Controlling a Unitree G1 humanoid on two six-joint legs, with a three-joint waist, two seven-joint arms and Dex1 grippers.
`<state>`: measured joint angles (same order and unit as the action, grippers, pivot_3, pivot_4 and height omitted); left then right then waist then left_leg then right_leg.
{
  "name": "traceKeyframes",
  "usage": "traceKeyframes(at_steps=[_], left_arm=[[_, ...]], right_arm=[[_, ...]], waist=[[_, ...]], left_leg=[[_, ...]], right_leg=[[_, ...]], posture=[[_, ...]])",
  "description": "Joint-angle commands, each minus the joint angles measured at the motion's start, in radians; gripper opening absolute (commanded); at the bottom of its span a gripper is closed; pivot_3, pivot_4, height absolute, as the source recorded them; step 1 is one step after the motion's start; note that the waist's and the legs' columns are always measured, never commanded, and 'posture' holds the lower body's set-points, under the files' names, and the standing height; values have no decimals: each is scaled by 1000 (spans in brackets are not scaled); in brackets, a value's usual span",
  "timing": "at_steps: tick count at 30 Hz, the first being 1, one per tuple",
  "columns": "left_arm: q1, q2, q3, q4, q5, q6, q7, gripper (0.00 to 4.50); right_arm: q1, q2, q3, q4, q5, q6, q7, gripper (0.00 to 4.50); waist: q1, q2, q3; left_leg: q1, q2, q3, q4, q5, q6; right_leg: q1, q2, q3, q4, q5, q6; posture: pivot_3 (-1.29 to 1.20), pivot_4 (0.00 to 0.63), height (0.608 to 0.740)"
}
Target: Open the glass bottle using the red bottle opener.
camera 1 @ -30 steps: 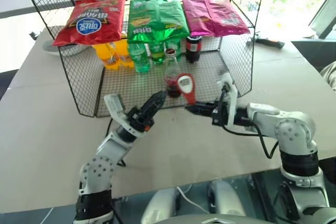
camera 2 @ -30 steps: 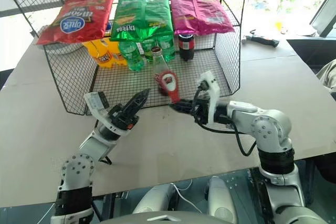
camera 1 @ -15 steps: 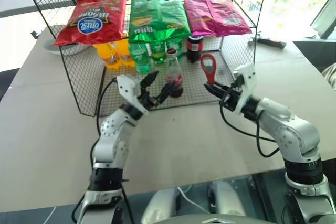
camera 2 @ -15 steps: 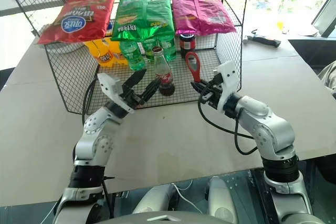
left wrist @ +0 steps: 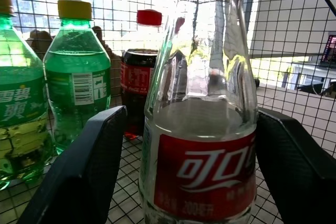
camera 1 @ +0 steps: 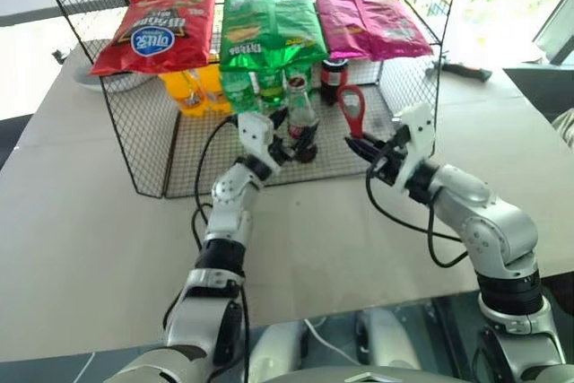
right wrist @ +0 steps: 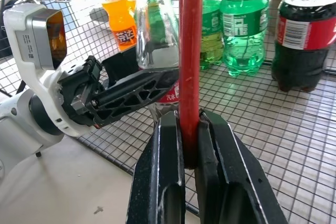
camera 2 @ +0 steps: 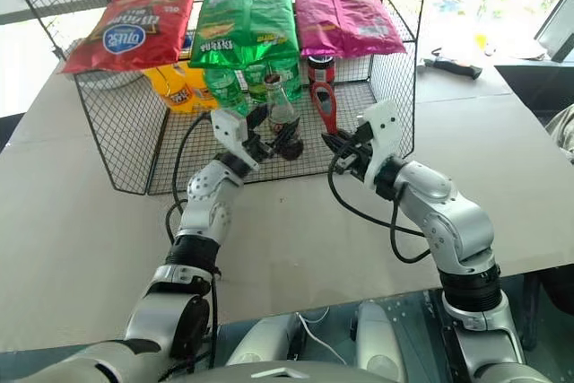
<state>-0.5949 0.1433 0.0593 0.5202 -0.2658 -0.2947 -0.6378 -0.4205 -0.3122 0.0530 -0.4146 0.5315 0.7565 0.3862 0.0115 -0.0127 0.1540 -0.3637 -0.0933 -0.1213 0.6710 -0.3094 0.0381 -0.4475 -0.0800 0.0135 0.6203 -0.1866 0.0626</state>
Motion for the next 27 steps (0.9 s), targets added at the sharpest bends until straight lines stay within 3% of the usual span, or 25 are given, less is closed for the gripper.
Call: traceKeyframes(at_steps=[1,5,6,8,10,15,27], left_arm=[[-41,-1,2,63,14,-60,-17,3713],[-61,-1,5,111,21,-83,-21,3713],[-64,-1,6,119,22,-89,-20,3333],[-69,-1,9,129,21,-94,-20,3163],[-68,0,9,129,20,-98,-23,2663],[-44,7,3,65,11,-67,-36,2648],[258,122,-61,-567,-101,271,-108,2648]], right_arm=[[-12,4,-14,-62,2,-17,-8,0],[-11,7,-16,-64,-3,-19,-14,0],[-11,8,-16,-63,-4,-20,-16,0],[-13,9,-14,-58,-9,-23,-16,0],[-14,10,-10,-54,-15,-27,-16,0],[-24,14,-8,-39,-22,-34,-10,0],[-47,6,-22,24,-62,-94,8,0]], waist=[[0,0,0],[0,0,0],[0,0,0],[0,0,0],[0,0,0],[-1,0,0],[-26,0,0]], left_leg=[[0,0,0,0,0,0],[0,0,0,0,0,0],[0,0,0,1,0,0],[0,0,0,1,0,0],[0,0,0,1,0,0],[0,0,0,1,0,0],[0,1,0,1,0,0]], right_leg=[[0,0,0,0,0,0],[0,0,0,1,0,0],[0,0,0,1,0,0],[0,0,0,1,0,0],[0,0,0,1,0,0],[0,0,0,2,0,0],[-1,0,1,3,0,0]], posture=[[0,150,740],[0,150,740],[0,150,740],[0,150,740],[0,150,740],[0,150,740],[0,150,740]])
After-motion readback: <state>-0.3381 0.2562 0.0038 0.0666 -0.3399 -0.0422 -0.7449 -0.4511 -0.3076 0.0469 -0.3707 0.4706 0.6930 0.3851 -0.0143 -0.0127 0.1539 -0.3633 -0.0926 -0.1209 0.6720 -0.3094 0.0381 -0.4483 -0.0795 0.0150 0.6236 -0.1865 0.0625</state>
